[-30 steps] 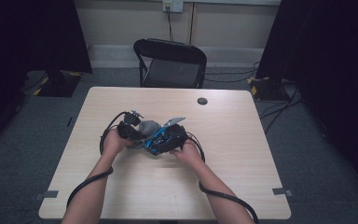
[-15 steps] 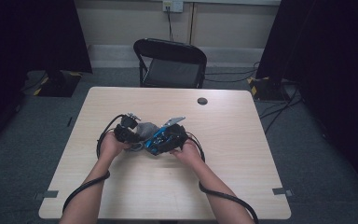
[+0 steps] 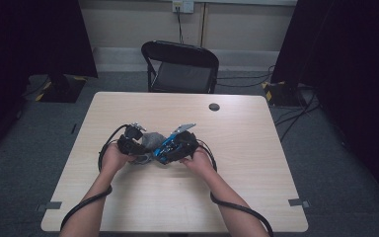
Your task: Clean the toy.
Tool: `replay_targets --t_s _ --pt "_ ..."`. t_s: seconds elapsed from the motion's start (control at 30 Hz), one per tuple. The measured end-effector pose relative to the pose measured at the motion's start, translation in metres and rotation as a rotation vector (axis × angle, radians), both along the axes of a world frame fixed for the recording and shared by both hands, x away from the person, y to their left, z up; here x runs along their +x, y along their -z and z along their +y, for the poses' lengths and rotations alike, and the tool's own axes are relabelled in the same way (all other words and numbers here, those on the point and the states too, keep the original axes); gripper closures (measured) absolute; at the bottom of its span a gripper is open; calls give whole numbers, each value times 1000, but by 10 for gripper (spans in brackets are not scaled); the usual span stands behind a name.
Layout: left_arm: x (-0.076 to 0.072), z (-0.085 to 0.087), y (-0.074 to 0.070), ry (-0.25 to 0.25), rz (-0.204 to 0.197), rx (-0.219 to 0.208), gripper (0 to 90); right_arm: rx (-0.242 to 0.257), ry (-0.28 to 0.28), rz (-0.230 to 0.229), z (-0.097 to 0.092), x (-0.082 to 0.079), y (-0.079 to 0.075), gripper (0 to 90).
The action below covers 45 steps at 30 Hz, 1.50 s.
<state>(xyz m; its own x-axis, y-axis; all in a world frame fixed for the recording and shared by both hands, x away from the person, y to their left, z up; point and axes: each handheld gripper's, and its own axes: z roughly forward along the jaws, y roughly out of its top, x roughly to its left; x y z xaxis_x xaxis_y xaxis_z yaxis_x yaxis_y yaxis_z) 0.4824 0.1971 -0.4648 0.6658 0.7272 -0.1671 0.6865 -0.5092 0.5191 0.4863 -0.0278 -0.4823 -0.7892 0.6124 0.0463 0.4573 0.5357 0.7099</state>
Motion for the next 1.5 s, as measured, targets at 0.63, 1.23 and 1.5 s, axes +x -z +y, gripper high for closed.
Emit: replay_targets --t_s 0.63,1.23,1.5 --pt "-22 9 1 -10 -7 -26 764 -6 0 2 0 0 0 98" --pt "-45 17 -1 10 -10 -18 764 -6 -1 1 0 0 0 98" --pt "-54 22 0 8 -15 -29 763 2 -2 -3 -1 0 0 98"
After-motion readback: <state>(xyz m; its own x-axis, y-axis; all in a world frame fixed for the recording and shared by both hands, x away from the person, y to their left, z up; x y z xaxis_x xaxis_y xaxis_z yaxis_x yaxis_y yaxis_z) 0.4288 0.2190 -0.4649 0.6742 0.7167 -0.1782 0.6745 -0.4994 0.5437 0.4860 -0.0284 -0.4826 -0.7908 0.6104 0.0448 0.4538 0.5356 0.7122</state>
